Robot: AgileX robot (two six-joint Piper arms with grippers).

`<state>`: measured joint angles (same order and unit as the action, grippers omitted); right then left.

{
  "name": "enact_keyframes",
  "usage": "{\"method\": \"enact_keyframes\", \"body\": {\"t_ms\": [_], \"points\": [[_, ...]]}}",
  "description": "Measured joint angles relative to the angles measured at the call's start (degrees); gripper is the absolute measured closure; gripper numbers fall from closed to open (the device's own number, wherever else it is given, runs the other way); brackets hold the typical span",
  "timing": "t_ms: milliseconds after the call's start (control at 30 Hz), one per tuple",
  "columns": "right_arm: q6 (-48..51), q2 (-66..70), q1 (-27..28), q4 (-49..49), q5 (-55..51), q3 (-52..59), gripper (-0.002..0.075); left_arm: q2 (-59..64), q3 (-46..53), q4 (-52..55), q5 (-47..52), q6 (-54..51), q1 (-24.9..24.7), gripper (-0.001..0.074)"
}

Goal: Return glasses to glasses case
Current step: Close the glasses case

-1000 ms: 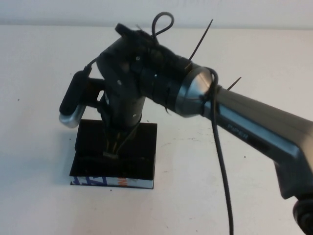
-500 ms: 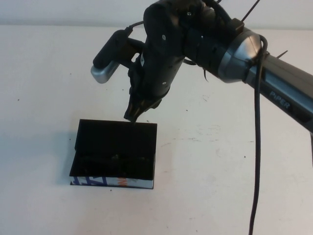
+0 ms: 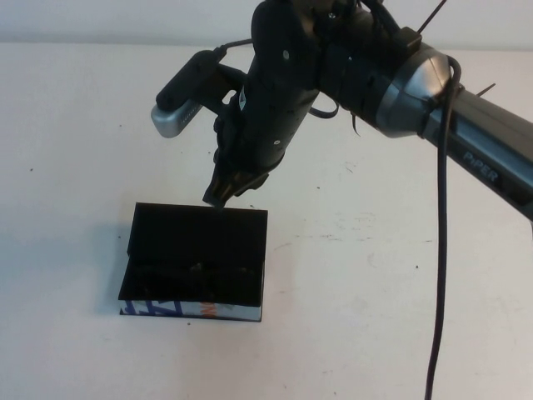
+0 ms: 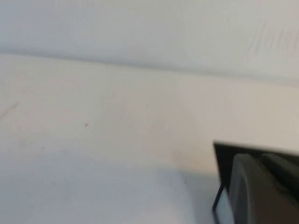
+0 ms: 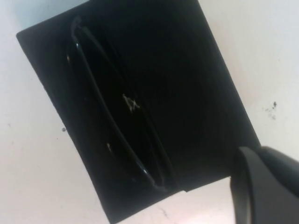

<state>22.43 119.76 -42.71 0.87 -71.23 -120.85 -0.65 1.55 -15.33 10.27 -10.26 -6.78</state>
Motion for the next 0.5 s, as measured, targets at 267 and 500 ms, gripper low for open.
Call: {"method": "enact_keyframes", "body": {"t_ms": [267, 500], "points": [[0.0, 0.0, 1.2, 2.2, 0.0, 0.0, 0.0737, 0.0, 0.0, -14.0, -10.9, 4.1, 0.0, 0.0739], [0.0, 0.0, 1.9, 1.3, 0.0, 0.0, 0.0737, 8.4, -7.4, -17.1, 0.9, 5.2, 0.0, 0.0739]]}}
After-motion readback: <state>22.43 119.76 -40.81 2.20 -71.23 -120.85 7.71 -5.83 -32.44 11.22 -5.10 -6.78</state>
